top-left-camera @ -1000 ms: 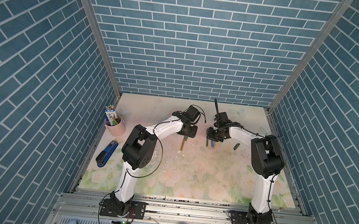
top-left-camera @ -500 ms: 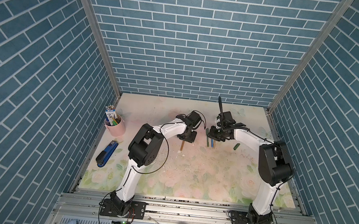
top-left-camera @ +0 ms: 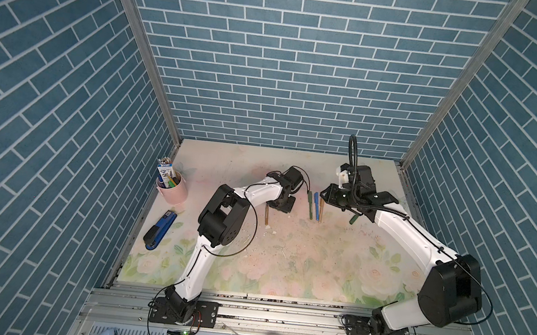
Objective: Insert pens into pen caps
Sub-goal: Pick up a pen from the center of the table.
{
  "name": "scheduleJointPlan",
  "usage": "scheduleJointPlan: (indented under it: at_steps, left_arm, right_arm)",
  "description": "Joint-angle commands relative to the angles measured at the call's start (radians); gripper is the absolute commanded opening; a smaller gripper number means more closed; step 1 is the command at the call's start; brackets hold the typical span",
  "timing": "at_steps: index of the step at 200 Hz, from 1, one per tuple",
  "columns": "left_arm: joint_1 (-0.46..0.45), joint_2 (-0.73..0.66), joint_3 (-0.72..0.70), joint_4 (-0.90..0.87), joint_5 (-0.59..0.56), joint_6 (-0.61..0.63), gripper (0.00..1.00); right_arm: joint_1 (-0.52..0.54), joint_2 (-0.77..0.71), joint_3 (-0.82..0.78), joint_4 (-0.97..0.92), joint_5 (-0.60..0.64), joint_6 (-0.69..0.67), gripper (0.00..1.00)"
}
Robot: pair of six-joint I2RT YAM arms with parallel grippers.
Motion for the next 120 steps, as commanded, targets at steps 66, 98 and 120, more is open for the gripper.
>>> scheduleJointPlan:
  at_steps: [66, 98, 120]
  left_arm:
    - [-0.004, 0.021, 0.013, -0.055, -0.046, 0.038, 0.11]
    - [-0.004, -0.012, -0.015, -0.033, -0.021, 0.045, 0.05]
    - [-0.004, -0.037, -0.039, -0.012, -0.005, 0.052, 0.02]
  right_arm:
    - [-0.006, -0.120, -0.051, -0.034, 0.068, -0.007, 0.24]
    - [-0.008, -0.117, -0.062, -0.015, 0.061, -0.004, 0.24]
    - [-0.009, -0.113, -0.067, -0.004, 0.049, 0.000, 0.24]
